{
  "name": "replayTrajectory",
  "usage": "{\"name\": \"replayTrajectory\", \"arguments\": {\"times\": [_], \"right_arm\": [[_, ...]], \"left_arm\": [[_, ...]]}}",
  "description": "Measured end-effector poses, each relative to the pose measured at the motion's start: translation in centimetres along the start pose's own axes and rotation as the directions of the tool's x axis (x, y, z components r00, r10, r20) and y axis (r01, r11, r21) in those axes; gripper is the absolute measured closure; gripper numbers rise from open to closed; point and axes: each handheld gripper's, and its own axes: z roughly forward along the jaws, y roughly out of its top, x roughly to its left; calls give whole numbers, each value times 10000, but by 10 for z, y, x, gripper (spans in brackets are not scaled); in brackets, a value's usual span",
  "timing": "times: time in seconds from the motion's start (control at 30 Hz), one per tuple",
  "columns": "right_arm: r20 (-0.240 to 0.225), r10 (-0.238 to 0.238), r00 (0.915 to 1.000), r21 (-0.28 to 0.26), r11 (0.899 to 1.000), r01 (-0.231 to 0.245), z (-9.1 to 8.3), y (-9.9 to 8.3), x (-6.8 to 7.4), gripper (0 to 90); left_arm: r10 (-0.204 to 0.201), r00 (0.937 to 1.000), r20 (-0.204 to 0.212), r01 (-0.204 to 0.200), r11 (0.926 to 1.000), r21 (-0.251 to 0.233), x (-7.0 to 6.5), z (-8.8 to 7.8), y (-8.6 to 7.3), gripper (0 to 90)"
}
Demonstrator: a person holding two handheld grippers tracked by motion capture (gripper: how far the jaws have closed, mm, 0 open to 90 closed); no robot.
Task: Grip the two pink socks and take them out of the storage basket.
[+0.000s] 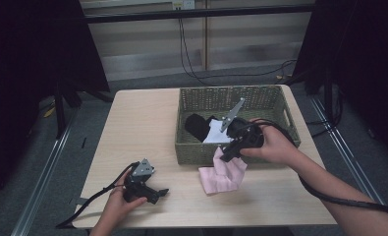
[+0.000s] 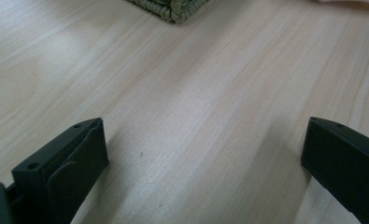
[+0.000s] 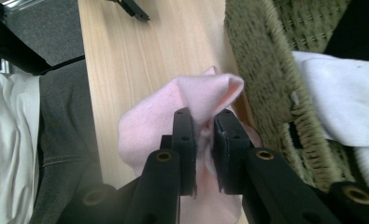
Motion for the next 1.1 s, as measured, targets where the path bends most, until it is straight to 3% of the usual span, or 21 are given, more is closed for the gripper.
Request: {"name": "replayTrajectory", "arguments": {"times": [0.5, 0.67, 0.8, 1.1], "right_arm": [[5, 33, 10000, 110, 9999, -33, 25, -17, -1, 779], [-38, 14, 10000, 165, 9999, -14, 28, -18, 2, 633], [143, 27, 9999, -233, 9997, -24, 22, -19, 3, 544], [378, 215, 9991, -728, 9972, -187, 16, -34, 4, 453]], "left_arm": [[6, 10000, 3, -6, 10000, 1, 0, 0, 0, 0], [8, 10000, 3, -8, 10000, 2, 0, 0, 0, 0], [-40, 10000, -1, 40, 10000, -32, 0, 0, 0, 0], [13, 10000, 4, -13, 10000, 6, 0, 0, 0, 0]]}}
